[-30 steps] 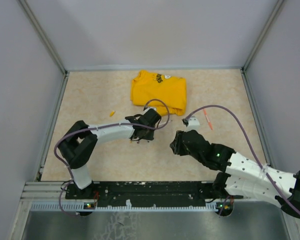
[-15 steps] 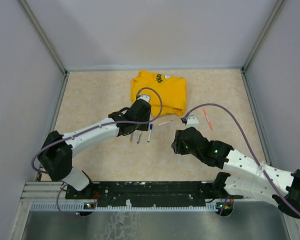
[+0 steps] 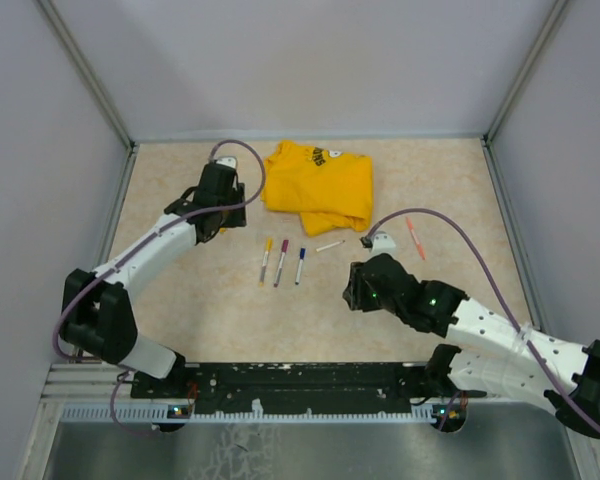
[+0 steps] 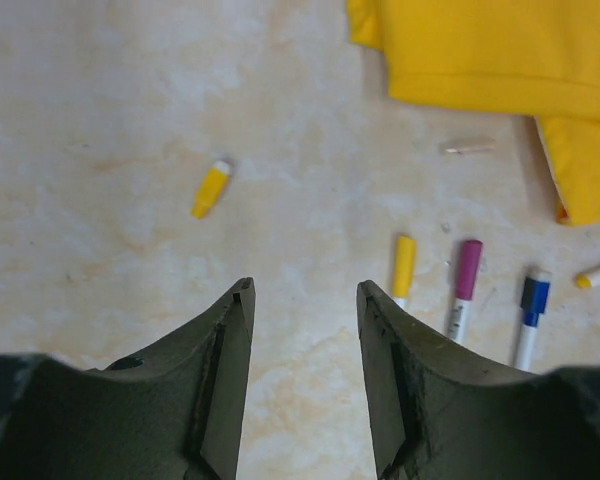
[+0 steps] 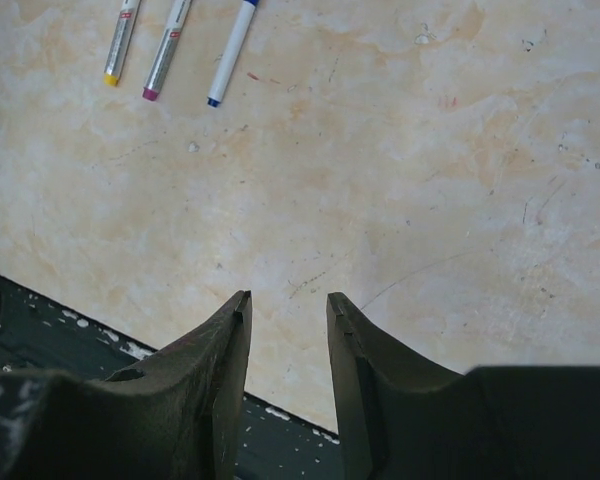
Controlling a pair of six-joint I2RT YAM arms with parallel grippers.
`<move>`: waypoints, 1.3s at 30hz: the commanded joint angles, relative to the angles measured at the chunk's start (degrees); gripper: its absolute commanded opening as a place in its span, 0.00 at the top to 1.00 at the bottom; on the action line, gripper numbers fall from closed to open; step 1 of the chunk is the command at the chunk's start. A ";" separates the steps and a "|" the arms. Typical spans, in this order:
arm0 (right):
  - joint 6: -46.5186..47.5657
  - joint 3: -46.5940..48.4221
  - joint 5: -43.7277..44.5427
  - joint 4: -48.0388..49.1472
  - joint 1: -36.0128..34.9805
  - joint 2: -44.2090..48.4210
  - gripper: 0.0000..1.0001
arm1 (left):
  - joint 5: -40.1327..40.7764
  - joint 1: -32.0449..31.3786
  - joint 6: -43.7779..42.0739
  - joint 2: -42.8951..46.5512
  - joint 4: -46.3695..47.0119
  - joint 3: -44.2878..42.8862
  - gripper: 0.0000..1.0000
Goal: Insert the pens into the pen caps
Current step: Pick up the pen cap from the center of the board.
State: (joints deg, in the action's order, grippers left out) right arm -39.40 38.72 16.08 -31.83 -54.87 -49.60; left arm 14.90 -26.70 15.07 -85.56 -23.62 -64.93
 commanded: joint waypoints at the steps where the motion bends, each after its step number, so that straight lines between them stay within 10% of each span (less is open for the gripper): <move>1: 1.60 3.29 -1.58 -0.64 0.44 1.74 0.63 | -1.71 5.10 -3.21 -1.49 -0.23 -3.65 0.48; 26: 2.47 2.60 -2.84 -3.29 0.45 6.12 0.63 | -17.48 18.26 -15.73 -26.49 -11.58 -19.19 0.32; 39: 2.26 2.09 -3.52 -2.62 0.46 5.63 0.63 | -19.09 18.26 -17.40 -31.41 -14.64 -22.03 0.47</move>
State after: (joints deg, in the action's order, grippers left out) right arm -38.00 38.72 12.99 -36.03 -54.83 -44.05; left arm -2.94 -8.58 -1.21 -114.85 -35.62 -84.97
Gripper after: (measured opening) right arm 0.370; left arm 0.556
